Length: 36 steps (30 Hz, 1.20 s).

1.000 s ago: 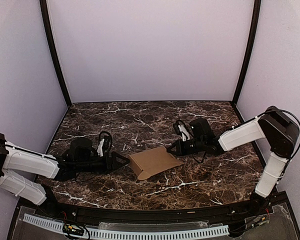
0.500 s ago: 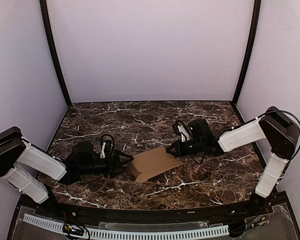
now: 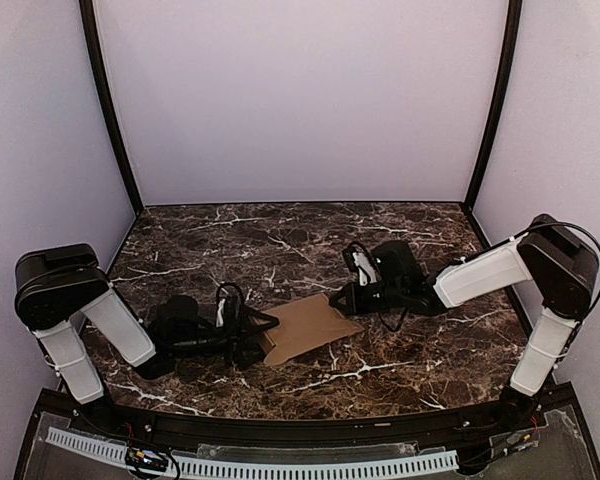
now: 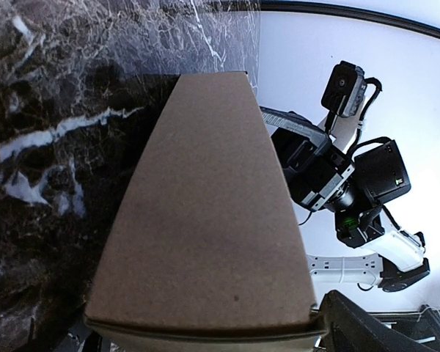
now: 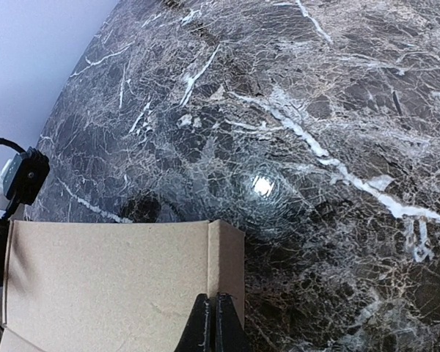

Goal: Fold the paper box

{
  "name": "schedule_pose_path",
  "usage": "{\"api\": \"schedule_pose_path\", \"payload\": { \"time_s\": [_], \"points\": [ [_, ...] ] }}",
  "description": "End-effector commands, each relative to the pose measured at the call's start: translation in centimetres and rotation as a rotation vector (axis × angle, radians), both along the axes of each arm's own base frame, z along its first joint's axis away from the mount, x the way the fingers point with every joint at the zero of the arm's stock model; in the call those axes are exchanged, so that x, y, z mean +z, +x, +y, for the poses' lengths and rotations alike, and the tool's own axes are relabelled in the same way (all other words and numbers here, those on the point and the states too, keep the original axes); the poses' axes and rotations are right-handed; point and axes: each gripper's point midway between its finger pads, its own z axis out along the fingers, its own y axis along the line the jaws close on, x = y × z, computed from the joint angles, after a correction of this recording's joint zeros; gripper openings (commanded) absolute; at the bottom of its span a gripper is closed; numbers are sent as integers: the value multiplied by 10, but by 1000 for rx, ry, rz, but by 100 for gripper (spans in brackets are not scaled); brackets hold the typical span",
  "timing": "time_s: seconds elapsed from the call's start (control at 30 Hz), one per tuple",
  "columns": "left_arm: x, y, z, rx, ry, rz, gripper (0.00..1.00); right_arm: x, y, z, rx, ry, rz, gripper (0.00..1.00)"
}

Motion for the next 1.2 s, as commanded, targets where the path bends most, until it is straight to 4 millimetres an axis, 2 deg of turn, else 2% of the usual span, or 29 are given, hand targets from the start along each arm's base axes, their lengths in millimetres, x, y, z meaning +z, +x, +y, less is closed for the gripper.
{"api": "schedule_pose_path", "payload": {
  "time_s": [0.0, 0.17, 0.3, 0.53, 0.77, 0.93, 1.07, 1.17],
  "points": [
    [22, -2, -10, 0, -118, -10, 99, -45, -23, -18, -16, -122, 108, 0],
    [21, -2, -8, 11, -130, -4, 97, -45, -24, -18, -19, -124, 106, 0],
    [22, -2, -7, 15, -132, -6, 82, -45, -23, -18, -21, -128, 103, 0],
    [15, -4, -5, 14, -110, 2, 67, -44, -23, -19, -32, -135, 98, 0],
    [9, -4, -2, 20, -88, 2, 44, -37, -20, -19, -29, -134, 69, 1],
    [8, -3, 5, 29, -87, -3, 32, -9, -18, -19, -7, -120, -14, 15],
    [13, -3, 8, 21, -108, 5, 27, 27, -17, -23, 47, -121, -157, 30],
    [17, -4, 9, 4, -127, 20, 26, 56, -26, -21, 160, -122, -286, 39]
  ]
}}
